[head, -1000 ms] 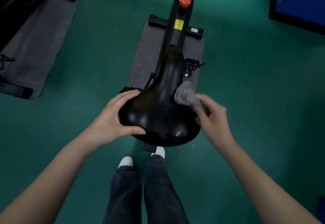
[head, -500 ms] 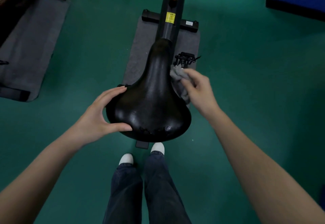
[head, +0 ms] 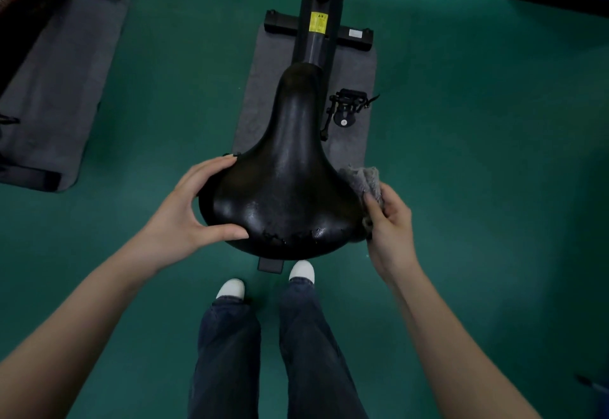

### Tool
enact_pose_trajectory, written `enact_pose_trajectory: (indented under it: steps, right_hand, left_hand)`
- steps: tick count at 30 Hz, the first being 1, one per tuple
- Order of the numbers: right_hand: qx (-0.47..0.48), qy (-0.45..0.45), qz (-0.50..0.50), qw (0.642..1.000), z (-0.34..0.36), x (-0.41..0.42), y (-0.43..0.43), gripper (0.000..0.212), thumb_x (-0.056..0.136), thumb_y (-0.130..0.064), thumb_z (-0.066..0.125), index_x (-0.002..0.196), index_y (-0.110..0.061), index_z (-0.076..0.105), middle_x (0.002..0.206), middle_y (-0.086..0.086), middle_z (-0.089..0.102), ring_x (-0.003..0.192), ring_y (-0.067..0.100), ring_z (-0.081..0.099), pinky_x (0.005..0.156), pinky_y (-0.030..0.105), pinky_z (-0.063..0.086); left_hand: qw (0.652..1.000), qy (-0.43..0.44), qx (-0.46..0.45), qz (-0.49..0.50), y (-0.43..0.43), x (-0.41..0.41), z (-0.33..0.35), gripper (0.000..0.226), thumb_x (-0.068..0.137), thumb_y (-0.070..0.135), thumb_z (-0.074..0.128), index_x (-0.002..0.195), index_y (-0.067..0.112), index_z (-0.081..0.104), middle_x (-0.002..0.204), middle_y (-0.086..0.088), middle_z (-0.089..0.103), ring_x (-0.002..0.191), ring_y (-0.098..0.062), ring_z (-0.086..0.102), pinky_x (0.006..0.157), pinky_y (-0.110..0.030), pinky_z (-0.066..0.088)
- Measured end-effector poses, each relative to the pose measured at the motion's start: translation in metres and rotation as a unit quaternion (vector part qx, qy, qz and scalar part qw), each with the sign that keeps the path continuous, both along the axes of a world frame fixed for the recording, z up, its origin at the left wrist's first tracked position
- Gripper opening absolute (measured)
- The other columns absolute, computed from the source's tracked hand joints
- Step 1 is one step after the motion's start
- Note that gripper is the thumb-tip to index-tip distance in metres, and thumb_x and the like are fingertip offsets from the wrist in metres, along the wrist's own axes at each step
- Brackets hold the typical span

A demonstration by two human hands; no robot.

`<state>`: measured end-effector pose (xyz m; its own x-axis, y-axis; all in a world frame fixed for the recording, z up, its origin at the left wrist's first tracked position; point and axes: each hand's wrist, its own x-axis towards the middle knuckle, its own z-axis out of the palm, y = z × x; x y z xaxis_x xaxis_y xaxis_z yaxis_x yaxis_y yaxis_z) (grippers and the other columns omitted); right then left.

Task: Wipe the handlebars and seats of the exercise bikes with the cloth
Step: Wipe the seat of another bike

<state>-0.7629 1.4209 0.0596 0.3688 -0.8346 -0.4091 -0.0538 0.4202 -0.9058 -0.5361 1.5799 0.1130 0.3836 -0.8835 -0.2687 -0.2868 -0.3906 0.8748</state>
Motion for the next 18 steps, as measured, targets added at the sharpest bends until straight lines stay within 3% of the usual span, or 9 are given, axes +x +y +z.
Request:
enact_pose_trajectory:
  steps: [4,8,10,15,18]
  right_hand:
    - [0.006,-0.007,-0.104,0.995,-0.002,-0.001,0.03,0.023,0.097,-0.001,0.047,0.102,-0.011,0.066,0.094,0.004,0.067,0.09,0.015,0.058,0.083,0.029,0.047]
    - [-0.011,0.015,-0.248,0.969,0.003,0.009,0.071,0.028,0.097,-0.001,0.046,0.093,-0.019,0.067,0.087,-0.001,0.063,0.085,0.013,0.053,0.08,0.029,0.044]
    - [-0.019,0.037,-0.323,0.946,0.006,0.024,0.086,0.024,0.097,-0.001,0.047,0.097,-0.017,0.065,0.09,-0.001,0.065,0.088,0.011,0.057,0.082,0.026,0.048]
    - [-0.035,0.077,-0.492,0.866,0.014,0.066,0.118,0.022,0.095,0.0,0.047,0.105,-0.012,0.063,0.093,-0.005,0.067,0.083,-0.002,0.062,0.076,0.012,0.047]
    - [-0.053,0.092,-0.544,0.832,0.02,0.093,0.137,0.021,0.096,-0.001,0.048,0.101,-0.014,0.064,0.093,-0.003,0.068,0.082,-0.001,0.062,0.077,0.013,0.047]
  left_hand:
    - [1.0,-0.007,-0.013,-0.003,0.0,0.0,-0.003,0.093,0.048,0.071,0.073,0.13,0.041,0.04,0.135,0.028,0.038,0.133,-0.004,0.036,0.115,-0.034,0.027]
    - [0.999,-0.02,-0.021,-0.016,0.001,0.004,-0.004,0.093,0.05,0.079,0.067,0.13,0.039,0.04,0.135,0.02,0.04,0.134,-0.01,0.036,0.115,-0.04,0.028]
    - [0.999,-0.022,-0.024,-0.035,0.001,0.009,-0.004,0.088,0.054,0.077,0.066,0.129,0.038,0.04,0.135,0.02,0.04,0.133,-0.01,0.037,0.114,-0.042,0.029]
    - [0.998,0.004,-0.035,-0.061,0.004,0.024,-0.005,0.055,0.082,0.049,0.065,0.131,0.033,0.046,0.135,0.016,0.044,0.132,-0.005,0.037,0.112,-0.043,0.032]
    - [0.995,0.018,-0.035,-0.09,0.005,0.033,-0.006,0.059,0.078,0.049,0.058,0.133,0.031,0.046,0.136,0.012,0.044,0.133,-0.008,0.036,0.112,-0.045,0.031]
